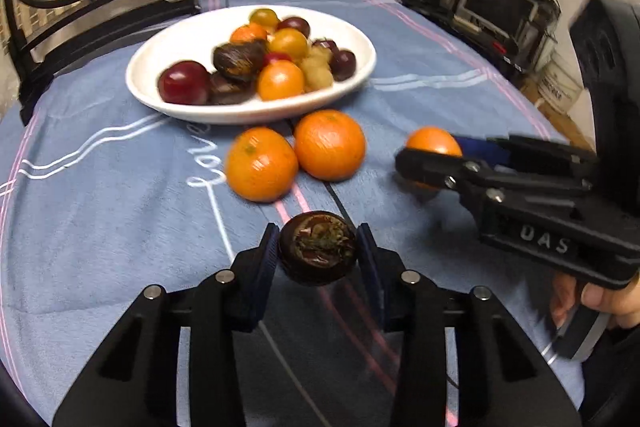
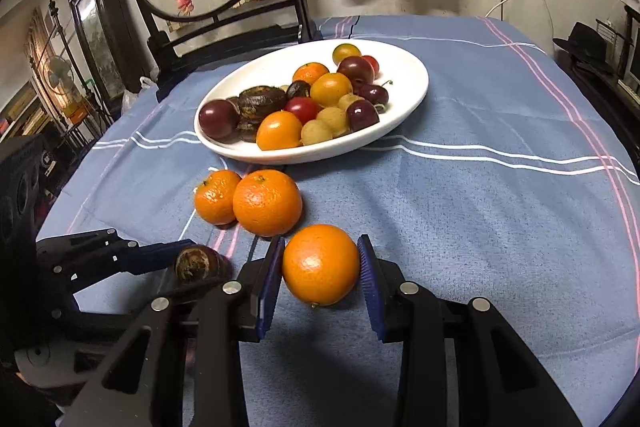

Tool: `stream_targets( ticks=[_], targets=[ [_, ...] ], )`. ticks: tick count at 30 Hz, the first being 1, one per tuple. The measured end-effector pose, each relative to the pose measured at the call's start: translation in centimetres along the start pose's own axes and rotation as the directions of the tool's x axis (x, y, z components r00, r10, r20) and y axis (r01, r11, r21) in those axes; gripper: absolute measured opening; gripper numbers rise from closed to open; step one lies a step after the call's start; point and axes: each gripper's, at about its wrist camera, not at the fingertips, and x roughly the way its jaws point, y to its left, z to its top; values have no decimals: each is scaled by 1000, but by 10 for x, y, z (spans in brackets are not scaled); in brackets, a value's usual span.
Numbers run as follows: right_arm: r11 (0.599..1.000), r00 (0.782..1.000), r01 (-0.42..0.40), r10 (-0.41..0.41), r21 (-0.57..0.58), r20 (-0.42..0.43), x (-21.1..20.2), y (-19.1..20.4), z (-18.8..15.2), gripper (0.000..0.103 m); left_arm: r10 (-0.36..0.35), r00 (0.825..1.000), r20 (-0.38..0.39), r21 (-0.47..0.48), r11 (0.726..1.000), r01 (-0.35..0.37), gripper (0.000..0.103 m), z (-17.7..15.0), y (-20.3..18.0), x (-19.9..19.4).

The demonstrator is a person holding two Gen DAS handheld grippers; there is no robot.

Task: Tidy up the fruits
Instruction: 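Grasp the last brown fruit with the left gripper while the right gripper grasps a tangerine, then lower both held fruits onto the white plate and open both grippers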

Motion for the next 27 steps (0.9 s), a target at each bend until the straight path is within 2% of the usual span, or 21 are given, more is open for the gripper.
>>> stream_targets(
  ticks=[6, 12, 17, 21, 22, 23, 24, 25, 27],
  targets=[
    [999, 997, -31, 30, 10, 70, -15, 9, 17, 38, 34, 997, 71, -66, 997, -29, 39, 35, 23, -18],
    [998, 993, -49, 51, -28, 108, -11, 18, 62, 38, 98, 985, 141, -151, 986, -76, 39, 89, 55, -23],
    [998, 992, -67, 67, -2, 106, 20, 16, 90, 38, 128, 984, 125, -240, 966, -95, 39, 114, 85, 1],
    [997, 995, -71, 69, 23, 74, 48, 12, 95, 38, 127, 987, 101, -267, 959, -97, 39, 120, 95, 23],
    [997, 995, -72, 69, 38, 71, 54, 10, 96, 38, 130, 987, 98, -268, 958, -99, 41, 122, 95, 27],
    [996, 995, -76, 72, 54, 74, 57, 6, 96, 45, 133, 986, 103, -271, 957, -101, 46, 124, 96, 31],
    [994, 994, -78, 73, 70, 76, 58, 2, 96, 52, 142, 984, 108, -278, 955, -107, 63, 125, 97, 33],
    [994, 994, -77, 71, 78, 80, 58, -1, 96, 58, 162, 979, 125, -290, 949, -120, 73, 125, 97, 32],
    [995, 995, -64, 58, 73, 87, 56, -6, 94, 58, 183, 971, 150, -299, 945, -132, 76, 122, 96, 30]
  ],
)
